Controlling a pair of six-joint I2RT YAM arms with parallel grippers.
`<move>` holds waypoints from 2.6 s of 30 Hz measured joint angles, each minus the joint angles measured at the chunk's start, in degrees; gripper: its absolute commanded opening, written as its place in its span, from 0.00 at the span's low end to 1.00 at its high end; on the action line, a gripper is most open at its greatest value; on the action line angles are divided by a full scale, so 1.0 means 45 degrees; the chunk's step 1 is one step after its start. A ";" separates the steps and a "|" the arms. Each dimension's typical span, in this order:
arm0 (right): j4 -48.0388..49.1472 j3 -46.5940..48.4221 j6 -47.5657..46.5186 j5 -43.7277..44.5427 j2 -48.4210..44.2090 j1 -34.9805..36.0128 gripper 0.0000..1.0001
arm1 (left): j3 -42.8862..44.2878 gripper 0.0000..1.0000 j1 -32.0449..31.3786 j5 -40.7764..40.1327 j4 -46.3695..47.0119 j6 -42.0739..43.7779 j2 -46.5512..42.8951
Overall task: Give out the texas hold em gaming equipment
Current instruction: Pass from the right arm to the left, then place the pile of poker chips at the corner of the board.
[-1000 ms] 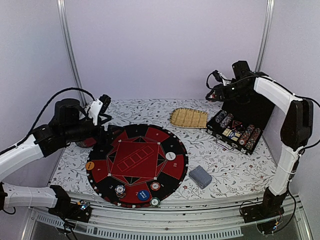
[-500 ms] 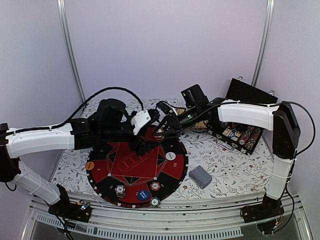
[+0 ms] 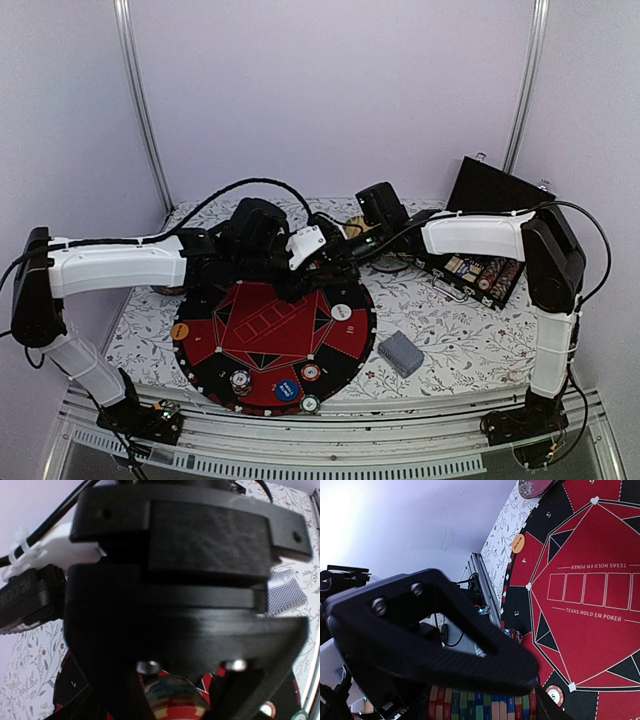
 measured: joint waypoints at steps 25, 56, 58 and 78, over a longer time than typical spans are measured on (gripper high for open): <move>0.0257 0.0015 0.0733 -0.0277 0.0083 0.0233 0.06 | -0.0044 0.00 0.0442 0.1685 -0.0801 0.0471 0.0000; 0.5897 -0.2322 0.3322 -0.1715 0.0656 -0.0253 0.76 | -0.1112 0.00 0.0704 0.1491 -0.1180 -0.0665 -0.0772; 0.6018 -0.2696 0.3395 -0.1404 0.0466 -0.0539 0.76 | -0.1180 0.00 0.0884 0.1491 -0.1311 -0.1005 -0.0772; 0.1904 -0.4231 -0.1195 0.2035 -0.2608 -0.2433 0.75 | -0.6319 0.00 0.5469 -0.1491 -0.2127 -0.9020 -0.3235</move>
